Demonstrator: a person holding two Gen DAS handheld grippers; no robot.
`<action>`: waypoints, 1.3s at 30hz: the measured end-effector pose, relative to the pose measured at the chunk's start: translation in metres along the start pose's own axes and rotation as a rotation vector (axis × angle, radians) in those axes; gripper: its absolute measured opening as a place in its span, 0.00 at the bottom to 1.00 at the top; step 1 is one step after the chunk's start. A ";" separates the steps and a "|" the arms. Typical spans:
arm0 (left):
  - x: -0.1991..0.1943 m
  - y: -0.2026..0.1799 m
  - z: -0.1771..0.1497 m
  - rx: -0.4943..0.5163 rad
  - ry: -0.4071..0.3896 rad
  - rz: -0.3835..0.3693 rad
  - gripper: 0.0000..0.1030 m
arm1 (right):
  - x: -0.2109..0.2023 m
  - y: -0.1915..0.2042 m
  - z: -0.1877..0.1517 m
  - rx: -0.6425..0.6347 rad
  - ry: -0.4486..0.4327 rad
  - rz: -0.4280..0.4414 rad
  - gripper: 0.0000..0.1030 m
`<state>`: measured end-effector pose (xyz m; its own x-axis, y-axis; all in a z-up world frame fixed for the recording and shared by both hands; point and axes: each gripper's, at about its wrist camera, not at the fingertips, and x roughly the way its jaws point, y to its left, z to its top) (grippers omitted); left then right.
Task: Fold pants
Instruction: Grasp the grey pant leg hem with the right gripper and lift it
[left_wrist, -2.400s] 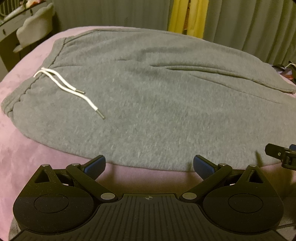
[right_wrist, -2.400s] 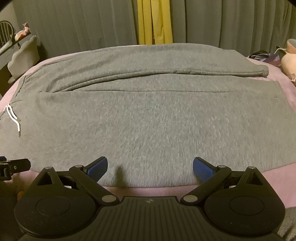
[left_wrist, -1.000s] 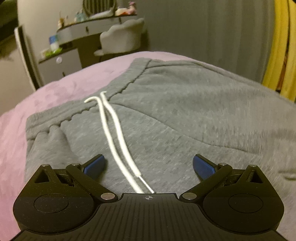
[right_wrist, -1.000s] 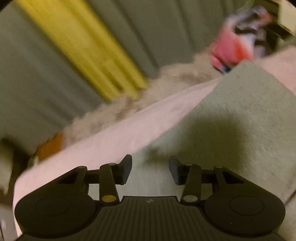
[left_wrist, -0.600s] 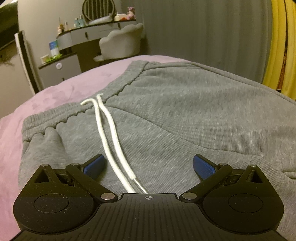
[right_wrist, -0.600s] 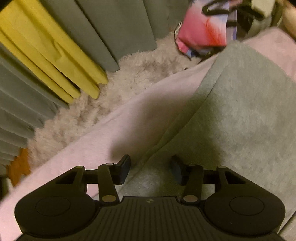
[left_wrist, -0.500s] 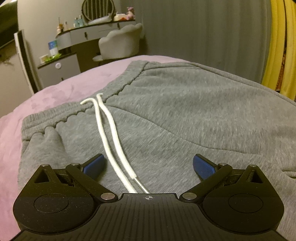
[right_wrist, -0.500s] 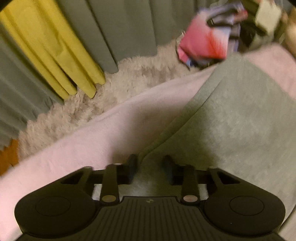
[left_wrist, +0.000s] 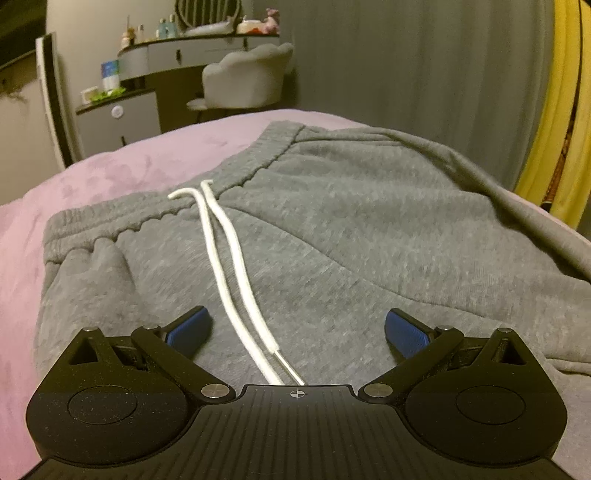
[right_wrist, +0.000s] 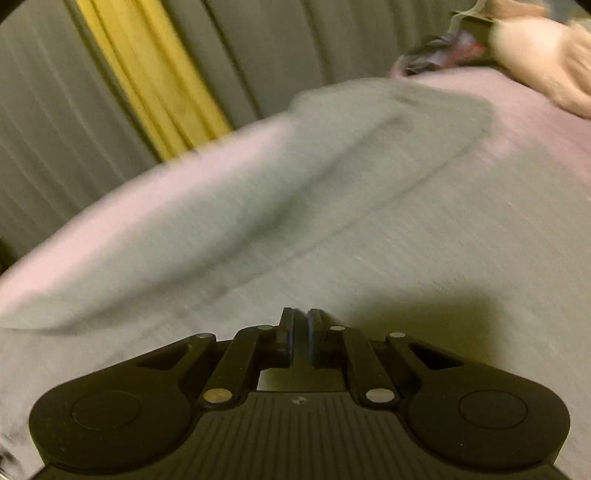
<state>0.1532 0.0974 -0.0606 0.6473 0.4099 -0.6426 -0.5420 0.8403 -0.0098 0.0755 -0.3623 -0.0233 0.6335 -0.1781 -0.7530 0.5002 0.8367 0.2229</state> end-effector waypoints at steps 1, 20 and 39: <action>-0.002 0.000 0.000 0.000 0.000 0.000 1.00 | -0.008 -0.008 -0.001 0.020 -0.048 0.012 0.10; -0.010 0.002 0.000 0.009 -0.034 -0.020 1.00 | 0.009 -0.008 0.085 0.156 -0.224 -0.069 0.08; 0.026 -0.052 0.129 -0.156 0.119 -0.399 1.00 | 0.019 -0.016 0.046 -0.111 -0.365 -0.082 0.60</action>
<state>0.2673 0.1102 0.0215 0.7607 0.0127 -0.6490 -0.3423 0.8573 -0.3845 0.1070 -0.4035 -0.0128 0.7725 -0.4028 -0.4910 0.5040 0.8592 0.0881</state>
